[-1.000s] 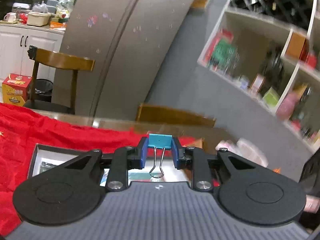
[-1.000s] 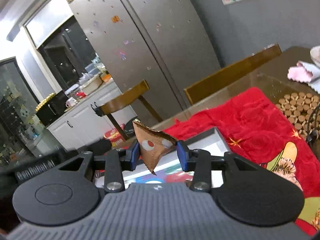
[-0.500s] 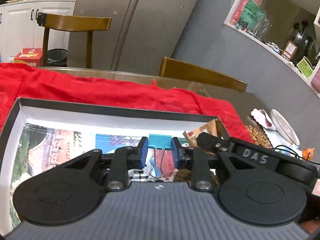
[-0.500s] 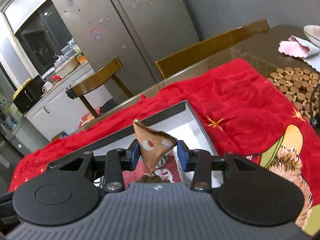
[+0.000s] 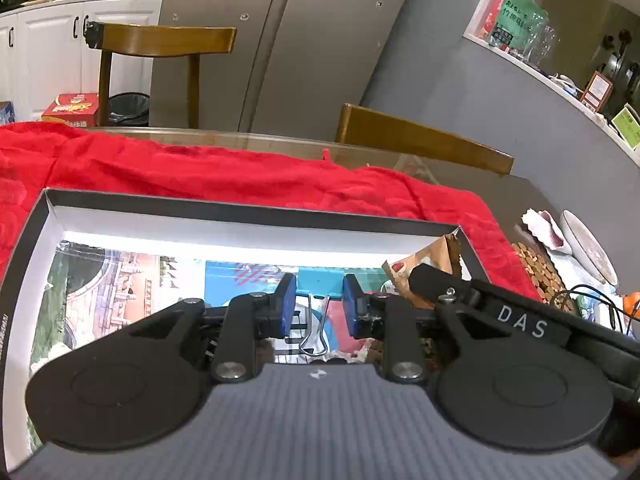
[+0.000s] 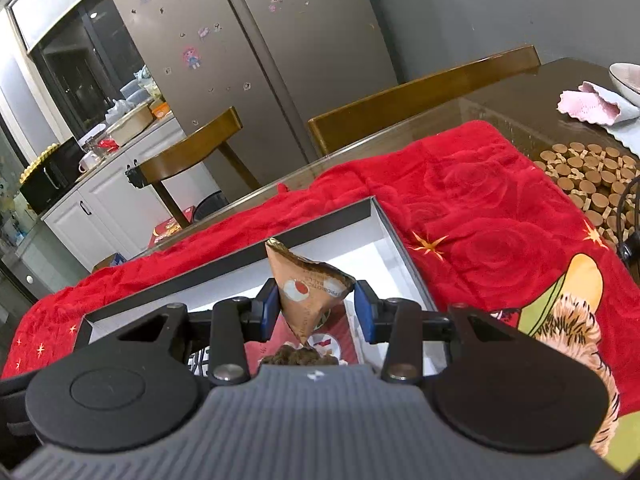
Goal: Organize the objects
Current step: 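Lower the clip and paper triangle into the box and open both grippers, then raise both open grippers out of the box and back toward the table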
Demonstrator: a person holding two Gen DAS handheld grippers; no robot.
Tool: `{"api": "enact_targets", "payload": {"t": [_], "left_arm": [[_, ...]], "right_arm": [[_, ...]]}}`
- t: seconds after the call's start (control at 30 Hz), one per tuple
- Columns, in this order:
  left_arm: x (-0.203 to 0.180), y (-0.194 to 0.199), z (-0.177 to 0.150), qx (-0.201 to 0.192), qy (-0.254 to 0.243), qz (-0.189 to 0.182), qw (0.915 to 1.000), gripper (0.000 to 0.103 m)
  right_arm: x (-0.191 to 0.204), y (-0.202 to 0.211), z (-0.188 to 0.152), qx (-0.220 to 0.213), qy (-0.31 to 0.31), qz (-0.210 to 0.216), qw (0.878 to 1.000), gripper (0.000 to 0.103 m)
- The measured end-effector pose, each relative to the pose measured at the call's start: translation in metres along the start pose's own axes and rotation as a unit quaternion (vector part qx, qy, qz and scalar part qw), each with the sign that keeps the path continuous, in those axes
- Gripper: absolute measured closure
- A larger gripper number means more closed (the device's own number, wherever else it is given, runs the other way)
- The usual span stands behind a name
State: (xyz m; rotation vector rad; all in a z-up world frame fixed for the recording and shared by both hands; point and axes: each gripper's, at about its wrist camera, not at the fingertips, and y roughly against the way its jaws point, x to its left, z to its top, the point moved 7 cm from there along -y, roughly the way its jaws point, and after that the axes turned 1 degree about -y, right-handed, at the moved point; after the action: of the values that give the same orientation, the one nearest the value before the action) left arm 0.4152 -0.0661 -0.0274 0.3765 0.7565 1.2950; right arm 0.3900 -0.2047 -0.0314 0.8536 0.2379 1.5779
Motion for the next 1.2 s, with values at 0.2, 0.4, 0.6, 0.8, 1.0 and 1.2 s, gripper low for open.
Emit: {"api": "enact_targets", "payload": {"t": [0.2,0.4,0.6,0.8,1.0,1.2], "left_arm": [[0.000,0.000,-0.001,0.003,-0.005,0.005,1.0000,0.074],[-0.002,0.001,0.000,-0.002,-0.018,0.021,0.9996,0.073],[-0.002,0.000,0.000,0.004,-0.021,0.022,0.9995,0.073],[-0.001,0.001,0.000,0.011,-0.011,0.023,0.9996,0.064],[0.002,0.009,0.004,0.005,0.002,0.006,1.0000,0.040],[0.001,0.039,0.024,-0.033,-0.013,0.000,0.9994,0.036]], "right_arm": [[-0.001,0.001,0.000,0.002,0.002,0.001,1.000,0.059],[-0.006,0.000,0.000,0.008,-0.002,-0.002,1.000,0.059],[-0.005,0.000,-0.001,0.007,0.000,-0.001,1.000,0.058],[-0.009,0.003,0.003,0.006,-0.029,0.034,0.999,0.052],[-0.011,0.013,0.011,0.001,-0.061,0.077,0.995,0.031],[-0.002,0.043,0.028,-0.040,-0.055,0.091,0.993,0.023]]}}
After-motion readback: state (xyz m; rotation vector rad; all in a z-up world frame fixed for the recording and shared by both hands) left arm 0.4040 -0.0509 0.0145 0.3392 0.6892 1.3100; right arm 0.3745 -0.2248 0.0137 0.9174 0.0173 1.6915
